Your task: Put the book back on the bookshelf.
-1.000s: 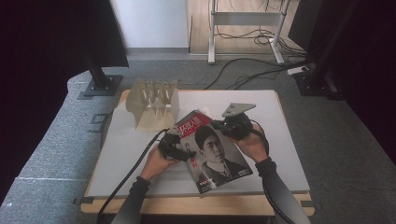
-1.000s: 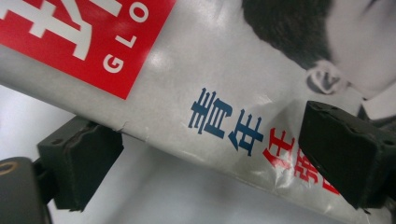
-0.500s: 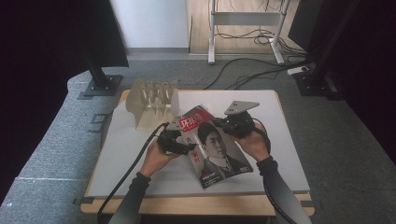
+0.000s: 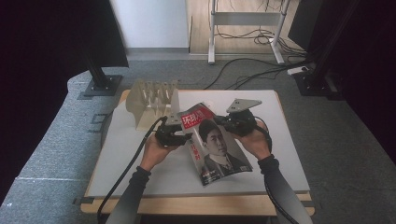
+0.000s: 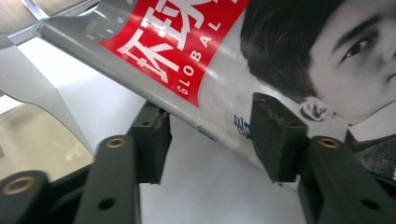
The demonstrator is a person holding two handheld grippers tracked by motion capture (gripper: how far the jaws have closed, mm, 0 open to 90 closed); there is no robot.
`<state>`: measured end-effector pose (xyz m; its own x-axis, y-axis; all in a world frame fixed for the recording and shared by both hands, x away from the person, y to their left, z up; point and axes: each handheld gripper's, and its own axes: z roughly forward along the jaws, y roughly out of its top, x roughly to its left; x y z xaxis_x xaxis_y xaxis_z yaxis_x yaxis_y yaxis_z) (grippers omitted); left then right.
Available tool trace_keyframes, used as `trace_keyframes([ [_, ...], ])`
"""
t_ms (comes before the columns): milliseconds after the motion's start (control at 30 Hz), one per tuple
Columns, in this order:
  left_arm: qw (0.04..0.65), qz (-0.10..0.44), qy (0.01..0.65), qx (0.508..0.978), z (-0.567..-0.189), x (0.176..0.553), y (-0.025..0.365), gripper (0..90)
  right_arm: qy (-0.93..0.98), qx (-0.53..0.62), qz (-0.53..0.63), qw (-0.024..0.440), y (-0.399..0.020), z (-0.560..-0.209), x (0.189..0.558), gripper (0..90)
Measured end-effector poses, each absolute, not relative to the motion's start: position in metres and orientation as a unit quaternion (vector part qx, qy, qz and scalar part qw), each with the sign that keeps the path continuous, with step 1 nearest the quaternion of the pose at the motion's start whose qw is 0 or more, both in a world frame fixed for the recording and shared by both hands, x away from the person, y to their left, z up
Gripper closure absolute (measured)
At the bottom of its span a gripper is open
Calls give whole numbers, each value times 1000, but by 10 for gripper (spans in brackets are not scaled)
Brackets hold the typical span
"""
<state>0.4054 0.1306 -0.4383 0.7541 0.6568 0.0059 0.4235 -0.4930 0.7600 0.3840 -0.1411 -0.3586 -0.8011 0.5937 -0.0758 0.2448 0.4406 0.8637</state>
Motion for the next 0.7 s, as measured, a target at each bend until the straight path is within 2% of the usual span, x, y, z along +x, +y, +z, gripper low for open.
trace_keyframes([
  [67,392,138,320,851,-435,406,130,575,829,253,461,189,-141,-358,384,862],
  [267,405,120,326,846,-427,405,132,656,829,256,456,198,-143,-358,388,862],
  [500,417,125,322,841,-409,402,134,742,827,266,450,209,-149,-359,397,857],
  [700,444,178,302,825,-386,394,138,799,816,275,452,233,-154,-356,401,855],
])
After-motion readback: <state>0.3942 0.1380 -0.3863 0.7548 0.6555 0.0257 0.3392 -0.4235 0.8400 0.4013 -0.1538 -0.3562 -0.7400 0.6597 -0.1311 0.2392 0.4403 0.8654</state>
